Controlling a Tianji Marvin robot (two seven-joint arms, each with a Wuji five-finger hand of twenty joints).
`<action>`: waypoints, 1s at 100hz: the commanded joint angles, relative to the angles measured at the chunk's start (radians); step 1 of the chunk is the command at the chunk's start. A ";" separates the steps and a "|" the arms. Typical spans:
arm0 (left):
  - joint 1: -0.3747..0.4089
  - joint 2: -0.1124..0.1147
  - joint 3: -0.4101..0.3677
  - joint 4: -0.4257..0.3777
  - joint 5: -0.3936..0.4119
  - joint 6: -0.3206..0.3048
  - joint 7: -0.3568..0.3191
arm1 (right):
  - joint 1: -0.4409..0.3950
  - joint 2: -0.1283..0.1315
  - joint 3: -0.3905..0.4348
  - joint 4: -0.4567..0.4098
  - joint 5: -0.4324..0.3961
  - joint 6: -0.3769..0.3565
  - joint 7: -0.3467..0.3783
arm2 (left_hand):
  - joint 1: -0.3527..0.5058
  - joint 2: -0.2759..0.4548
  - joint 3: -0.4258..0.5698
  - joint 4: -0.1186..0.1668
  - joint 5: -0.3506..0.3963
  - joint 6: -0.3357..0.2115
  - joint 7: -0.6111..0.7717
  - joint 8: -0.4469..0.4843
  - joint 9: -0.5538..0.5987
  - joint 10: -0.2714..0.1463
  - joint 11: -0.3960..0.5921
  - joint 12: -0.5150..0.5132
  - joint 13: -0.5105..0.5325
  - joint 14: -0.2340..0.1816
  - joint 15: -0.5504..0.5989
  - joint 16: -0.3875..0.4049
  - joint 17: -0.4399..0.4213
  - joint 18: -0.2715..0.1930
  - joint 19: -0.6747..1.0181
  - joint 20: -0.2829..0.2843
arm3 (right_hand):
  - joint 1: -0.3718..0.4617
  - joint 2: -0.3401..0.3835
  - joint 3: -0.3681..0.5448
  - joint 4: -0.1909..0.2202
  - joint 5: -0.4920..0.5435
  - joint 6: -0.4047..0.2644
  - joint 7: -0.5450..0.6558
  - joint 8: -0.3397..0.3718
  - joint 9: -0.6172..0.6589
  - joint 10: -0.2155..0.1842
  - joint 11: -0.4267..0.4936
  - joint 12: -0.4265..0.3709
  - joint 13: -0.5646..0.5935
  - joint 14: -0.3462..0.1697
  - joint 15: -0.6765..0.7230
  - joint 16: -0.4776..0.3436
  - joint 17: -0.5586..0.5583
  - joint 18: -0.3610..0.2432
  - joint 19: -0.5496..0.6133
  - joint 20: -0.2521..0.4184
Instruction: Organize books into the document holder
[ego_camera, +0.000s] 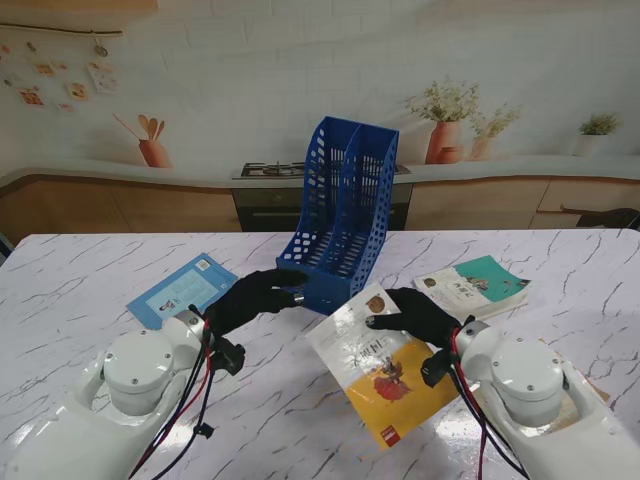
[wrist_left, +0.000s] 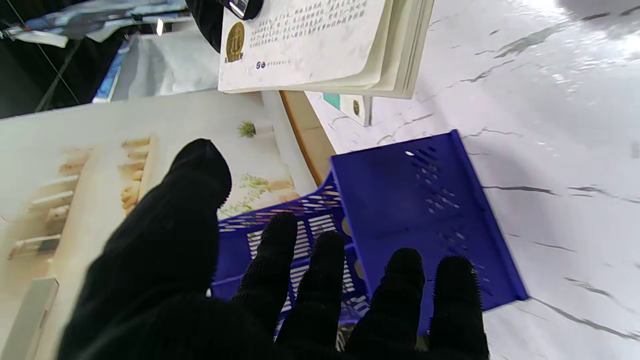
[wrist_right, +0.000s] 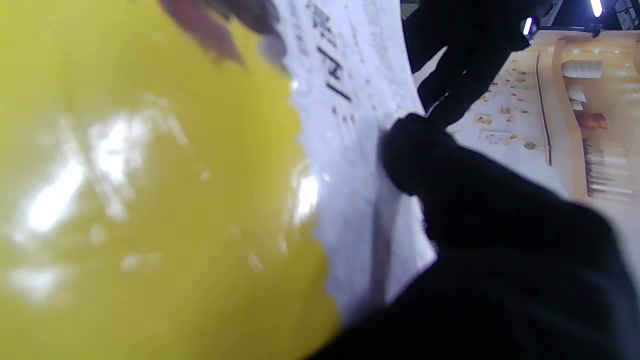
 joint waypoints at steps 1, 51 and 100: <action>-0.047 -0.006 0.026 0.017 -0.006 -0.045 -0.019 | -0.014 0.002 0.012 -0.022 0.010 -0.018 -0.003 | -0.037 -0.016 -0.037 0.002 0.010 -0.039 -0.014 -0.008 -0.032 -0.022 -0.024 -0.019 -0.029 -0.010 -0.025 -0.016 -0.017 0.014 -0.056 -0.012 | 0.190 0.212 0.192 0.012 0.183 -0.351 0.326 0.142 -0.031 -0.052 0.031 0.019 0.077 -0.140 0.168 0.074 0.005 0.129 0.060 0.022; -0.306 -0.015 0.261 0.239 -0.084 -0.210 -0.137 | -0.025 0.005 0.047 -0.038 -0.011 -0.084 -0.002 | -0.092 -0.005 -0.067 -0.002 -0.006 0.011 -0.073 -0.022 -0.072 0.039 -0.070 -0.054 -0.068 -0.020 -0.051 -0.046 -0.023 -0.005 -0.207 0.016 | 0.208 0.219 0.164 0.008 0.177 -0.353 0.329 0.150 -0.051 -0.056 0.024 0.042 0.055 -0.140 0.167 0.087 -0.020 0.122 0.052 0.040; -0.306 -0.001 0.306 0.279 -0.110 -0.260 -0.214 | 0.002 0.002 0.030 -0.030 -0.040 -0.104 -0.028 | -0.086 -0.051 0.071 -0.010 -0.009 0.068 0.155 0.179 0.119 0.032 0.125 0.068 0.210 -0.083 0.188 0.119 0.068 -0.135 0.063 0.099 | 0.210 0.226 0.155 0.010 0.188 -0.357 0.331 0.152 -0.044 -0.062 0.020 0.046 0.064 -0.147 0.166 0.092 -0.007 0.116 0.052 0.048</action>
